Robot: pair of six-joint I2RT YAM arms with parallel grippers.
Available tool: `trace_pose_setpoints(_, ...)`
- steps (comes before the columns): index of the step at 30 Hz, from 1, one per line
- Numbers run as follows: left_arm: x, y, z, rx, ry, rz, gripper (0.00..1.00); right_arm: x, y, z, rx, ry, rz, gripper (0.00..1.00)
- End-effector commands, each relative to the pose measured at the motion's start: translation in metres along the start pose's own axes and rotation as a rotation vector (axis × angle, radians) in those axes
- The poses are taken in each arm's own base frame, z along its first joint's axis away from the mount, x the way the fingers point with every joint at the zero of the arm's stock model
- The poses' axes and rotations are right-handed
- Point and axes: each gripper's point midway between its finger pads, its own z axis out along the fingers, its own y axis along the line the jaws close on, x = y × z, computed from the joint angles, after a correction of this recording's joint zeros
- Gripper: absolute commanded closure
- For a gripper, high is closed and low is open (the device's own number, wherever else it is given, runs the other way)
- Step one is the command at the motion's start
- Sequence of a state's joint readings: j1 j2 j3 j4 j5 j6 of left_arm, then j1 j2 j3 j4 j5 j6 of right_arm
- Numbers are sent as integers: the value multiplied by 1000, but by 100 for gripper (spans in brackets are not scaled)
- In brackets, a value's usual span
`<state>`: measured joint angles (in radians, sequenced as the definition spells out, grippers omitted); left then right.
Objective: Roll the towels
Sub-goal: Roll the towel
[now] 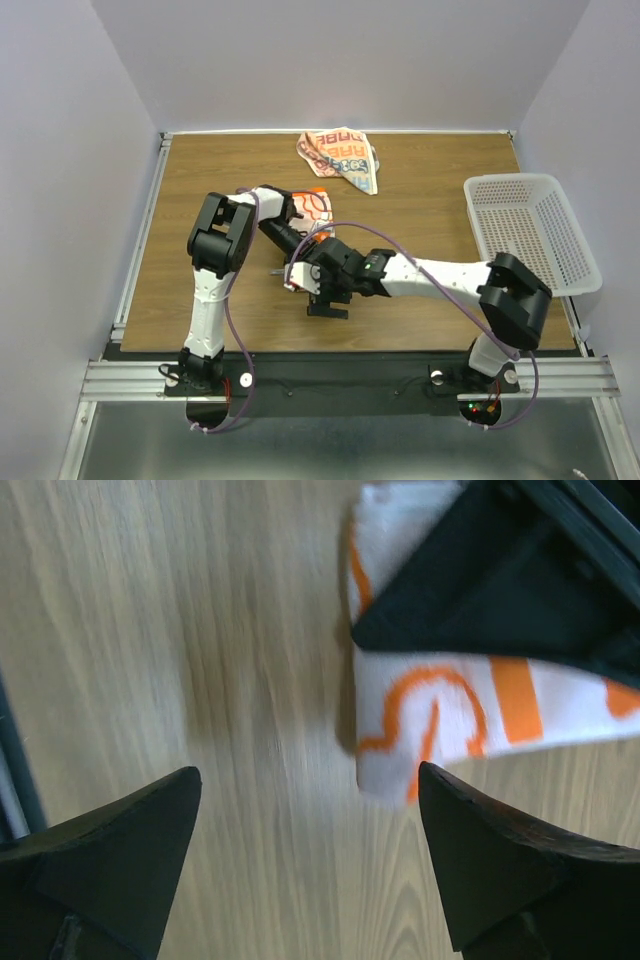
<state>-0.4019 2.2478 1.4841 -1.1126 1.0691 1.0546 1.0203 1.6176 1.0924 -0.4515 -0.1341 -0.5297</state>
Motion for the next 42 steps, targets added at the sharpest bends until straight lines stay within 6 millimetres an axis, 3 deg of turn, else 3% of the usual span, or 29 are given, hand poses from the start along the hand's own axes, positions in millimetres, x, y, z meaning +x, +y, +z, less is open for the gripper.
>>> trace_pose_setpoints(1,27,37,2,-89,138,87,66,-29,-26,19,144,-74,-118,9)
trace_pose_setpoints(7,28,36,4,-76,122,89,65,-29,-43,32,239,-67,-145,13)
trace_pose_setpoints(15,26,36,2,-92,113,114,63,-4,-27,58,165,-21,-157,23)
trace_pose_setpoints(17,22,33,-1,-103,99,131,62,2,-21,63,143,-11,-150,33)
trace_pose_setpoints(18,21,31,-1,-104,95,135,62,2,-17,66,117,-22,-145,34)
trace_pose_setpoints(22,12,25,-7,-114,68,165,61,6,-11,69,27,-52,-55,57)
trace_pose_setpoints(26,-5,8,-28,-162,16,223,54,4,-2,60,-123,-77,32,76)
trace_pose_setpoints(27,-7,5,-35,-179,4,233,53,4,-1,58,-148,-81,46,86)
trace_pose_setpoints(30,-18,-11,-56,-230,-39,281,47,5,3,50,-246,-86,114,97)
trace_pose_setpoints(34,-22,-29,-84,-309,-99,334,41,2,13,39,-361,-95,192,99)
trace_pose_setpoints(37,-25,-42,-118,-389,-188,372,40,-6,19,34,-420,-101,239,99)
trace_pose_setpoints(40,-20,-39,-150,-488,-294,382,37,-16,22,31,-498,-102,290,99)
trace_pose_setpoints(41,-22,-47,-161,-542,-324,418,37,-17,23,31,-517,-98,300,99)
trace_pose_setpoints(42,-14,-39,-173,-603,-369,396,36,-13,29,33,-560,-74,336,99)
